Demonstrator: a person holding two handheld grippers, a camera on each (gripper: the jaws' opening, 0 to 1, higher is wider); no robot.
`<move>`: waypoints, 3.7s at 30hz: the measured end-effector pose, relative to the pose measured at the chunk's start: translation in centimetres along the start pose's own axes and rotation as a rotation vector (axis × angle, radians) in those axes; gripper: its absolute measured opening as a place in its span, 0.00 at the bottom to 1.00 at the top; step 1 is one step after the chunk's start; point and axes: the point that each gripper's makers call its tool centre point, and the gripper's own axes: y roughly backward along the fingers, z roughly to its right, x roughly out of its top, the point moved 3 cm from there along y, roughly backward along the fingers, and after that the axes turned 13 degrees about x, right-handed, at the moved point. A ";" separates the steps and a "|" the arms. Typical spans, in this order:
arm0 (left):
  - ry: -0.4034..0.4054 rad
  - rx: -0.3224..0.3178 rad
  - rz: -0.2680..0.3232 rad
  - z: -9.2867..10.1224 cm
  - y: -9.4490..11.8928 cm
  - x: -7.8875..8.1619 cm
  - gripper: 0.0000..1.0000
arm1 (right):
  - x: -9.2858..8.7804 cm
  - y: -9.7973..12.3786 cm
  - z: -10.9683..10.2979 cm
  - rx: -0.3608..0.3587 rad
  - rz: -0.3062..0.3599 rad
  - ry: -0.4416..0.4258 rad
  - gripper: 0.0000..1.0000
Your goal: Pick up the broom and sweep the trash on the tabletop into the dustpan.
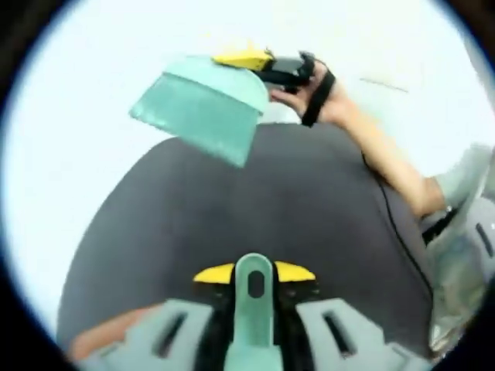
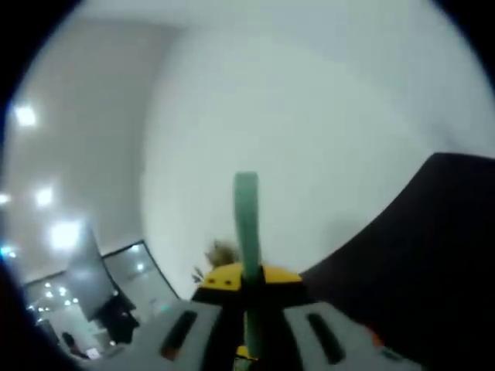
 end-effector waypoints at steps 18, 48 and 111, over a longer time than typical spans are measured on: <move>0.265 0.351 0.017 -5.8 5.5 2.3 0.18 | -0.7 -0.5 0.4 -0.015 -0.037 0.002 0.06; 0.884 0.697 -0.389 -11.4 6.0 -6.9 0.18 | 0.3 -2.1 2.2 -0.008 -0.110 -0.009 0.06; 0.169 0.111 -0.032 -8.2 9.8 -13.9 0.26 | -2.7 -2.1 -0.6 0.036 -0.120 0.046 0.07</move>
